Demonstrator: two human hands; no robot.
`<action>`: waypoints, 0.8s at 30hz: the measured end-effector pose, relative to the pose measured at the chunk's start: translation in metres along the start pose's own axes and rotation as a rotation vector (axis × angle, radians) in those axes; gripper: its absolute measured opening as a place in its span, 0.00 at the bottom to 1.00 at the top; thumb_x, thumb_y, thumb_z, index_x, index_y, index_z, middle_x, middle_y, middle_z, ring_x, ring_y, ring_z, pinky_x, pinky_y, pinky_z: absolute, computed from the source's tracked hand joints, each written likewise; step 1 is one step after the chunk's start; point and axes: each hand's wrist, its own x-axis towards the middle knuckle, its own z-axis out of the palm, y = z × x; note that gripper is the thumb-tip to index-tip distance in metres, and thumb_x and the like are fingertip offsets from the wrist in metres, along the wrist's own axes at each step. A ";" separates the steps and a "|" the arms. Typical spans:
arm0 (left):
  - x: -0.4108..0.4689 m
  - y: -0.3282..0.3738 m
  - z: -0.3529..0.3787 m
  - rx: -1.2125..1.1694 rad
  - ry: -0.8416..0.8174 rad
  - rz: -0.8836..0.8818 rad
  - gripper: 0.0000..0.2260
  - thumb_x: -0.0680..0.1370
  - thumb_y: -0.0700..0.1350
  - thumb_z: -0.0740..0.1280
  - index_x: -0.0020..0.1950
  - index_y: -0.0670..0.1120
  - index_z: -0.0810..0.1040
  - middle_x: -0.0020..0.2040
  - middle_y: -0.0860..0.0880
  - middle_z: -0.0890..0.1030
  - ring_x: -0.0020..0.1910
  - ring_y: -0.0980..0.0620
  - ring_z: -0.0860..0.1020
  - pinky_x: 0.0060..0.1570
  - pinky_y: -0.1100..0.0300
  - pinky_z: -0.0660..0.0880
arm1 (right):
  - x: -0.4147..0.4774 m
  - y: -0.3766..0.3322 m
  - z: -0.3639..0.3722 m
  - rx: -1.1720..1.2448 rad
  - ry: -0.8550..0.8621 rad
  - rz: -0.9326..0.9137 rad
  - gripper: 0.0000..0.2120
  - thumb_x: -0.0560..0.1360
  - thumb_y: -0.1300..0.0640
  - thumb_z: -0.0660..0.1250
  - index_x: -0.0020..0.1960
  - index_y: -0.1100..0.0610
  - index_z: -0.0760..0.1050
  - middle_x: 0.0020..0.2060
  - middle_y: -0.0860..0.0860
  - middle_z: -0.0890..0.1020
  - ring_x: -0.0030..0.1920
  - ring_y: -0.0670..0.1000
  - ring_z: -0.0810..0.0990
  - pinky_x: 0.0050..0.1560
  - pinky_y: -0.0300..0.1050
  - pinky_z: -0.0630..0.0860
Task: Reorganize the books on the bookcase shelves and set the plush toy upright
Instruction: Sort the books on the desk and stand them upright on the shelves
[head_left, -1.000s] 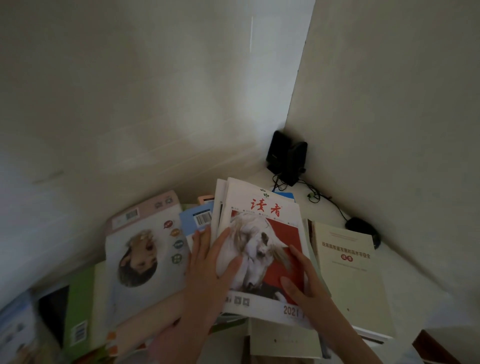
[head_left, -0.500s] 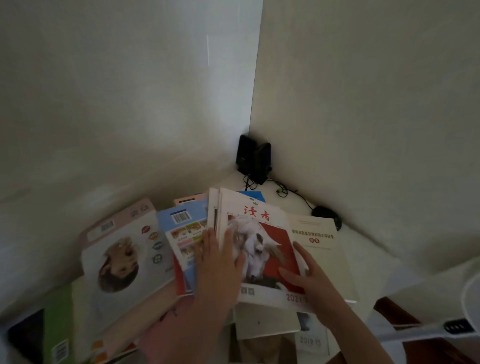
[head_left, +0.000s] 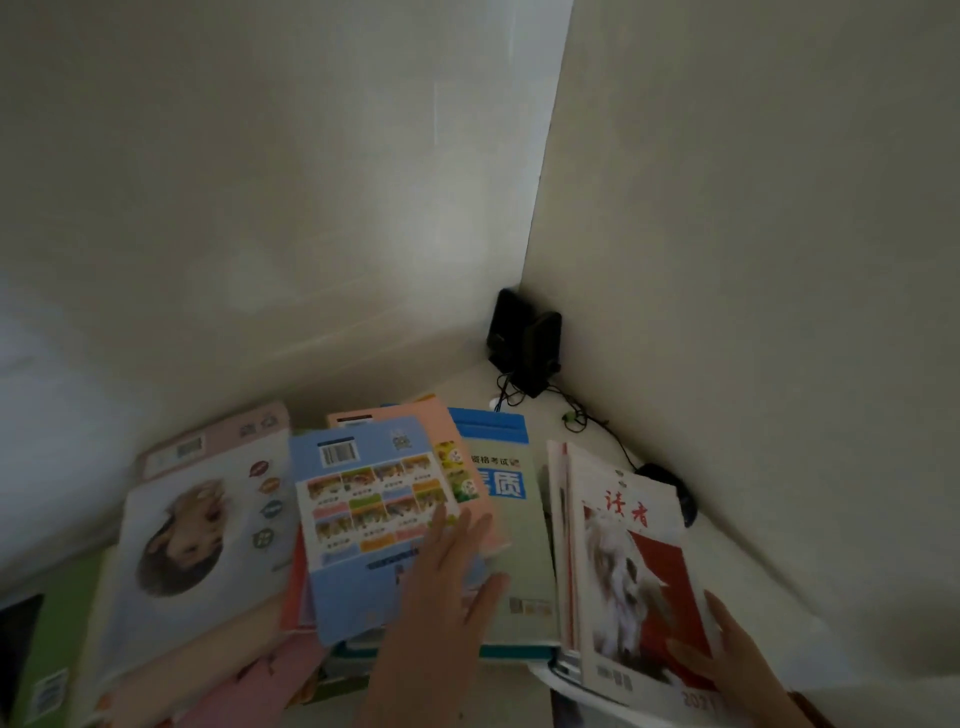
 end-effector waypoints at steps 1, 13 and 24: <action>-0.003 -0.014 -0.006 -0.051 0.115 0.002 0.25 0.75 0.69 0.52 0.72 0.67 0.55 0.75 0.67 0.51 0.76 0.57 0.49 0.74 0.57 0.46 | 0.007 0.008 -0.002 -0.079 -0.001 -0.014 0.54 0.55 0.55 0.83 0.73 0.57 0.58 0.63 0.60 0.74 0.57 0.58 0.75 0.56 0.49 0.69; -0.005 -0.082 -0.014 0.311 0.005 -0.124 0.57 0.54 0.72 0.68 0.77 0.57 0.46 0.74 0.51 0.61 0.67 0.41 0.61 0.49 0.36 0.71 | 0.057 0.033 0.012 -0.884 0.108 0.005 0.49 0.73 0.31 0.57 0.75 0.57 0.33 0.55 0.50 0.73 0.57 0.48 0.75 0.48 0.41 0.61; -0.001 -0.089 -0.010 0.333 0.185 0.005 0.32 0.73 0.68 0.58 0.73 0.56 0.56 0.64 0.40 0.75 0.65 0.36 0.65 0.55 0.36 0.67 | 0.051 0.029 0.014 -0.714 0.089 0.066 0.47 0.75 0.38 0.63 0.76 0.55 0.34 0.64 0.58 0.69 0.63 0.56 0.71 0.63 0.44 0.60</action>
